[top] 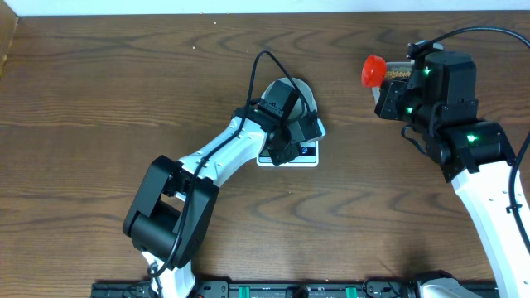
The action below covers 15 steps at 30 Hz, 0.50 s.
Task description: Scoop item into bowl and weigh 50g on scale
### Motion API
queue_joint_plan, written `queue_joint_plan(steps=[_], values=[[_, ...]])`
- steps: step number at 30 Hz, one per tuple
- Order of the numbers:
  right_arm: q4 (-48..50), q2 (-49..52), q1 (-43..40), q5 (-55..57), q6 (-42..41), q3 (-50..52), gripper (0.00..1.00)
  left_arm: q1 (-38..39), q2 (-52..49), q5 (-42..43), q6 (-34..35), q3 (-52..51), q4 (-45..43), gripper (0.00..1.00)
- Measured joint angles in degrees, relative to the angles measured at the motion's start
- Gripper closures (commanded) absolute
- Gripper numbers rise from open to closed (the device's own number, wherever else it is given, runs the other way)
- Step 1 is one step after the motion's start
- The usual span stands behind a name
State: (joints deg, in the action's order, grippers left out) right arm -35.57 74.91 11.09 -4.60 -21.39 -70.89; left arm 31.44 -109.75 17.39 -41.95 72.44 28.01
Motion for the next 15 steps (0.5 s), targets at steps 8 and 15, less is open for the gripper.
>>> queue_joint_plan(steps=[8,15], values=[[0.0,0.0,0.0,0.0,0.0,0.0,0.99,0.0,-0.1,0.0,0.2,0.0,0.0,0.93],[0.2,0.0,0.0,0.0,0.0,0.0,0.99,0.0,-0.6,0.0,0.2,0.0,0.0,0.93]])
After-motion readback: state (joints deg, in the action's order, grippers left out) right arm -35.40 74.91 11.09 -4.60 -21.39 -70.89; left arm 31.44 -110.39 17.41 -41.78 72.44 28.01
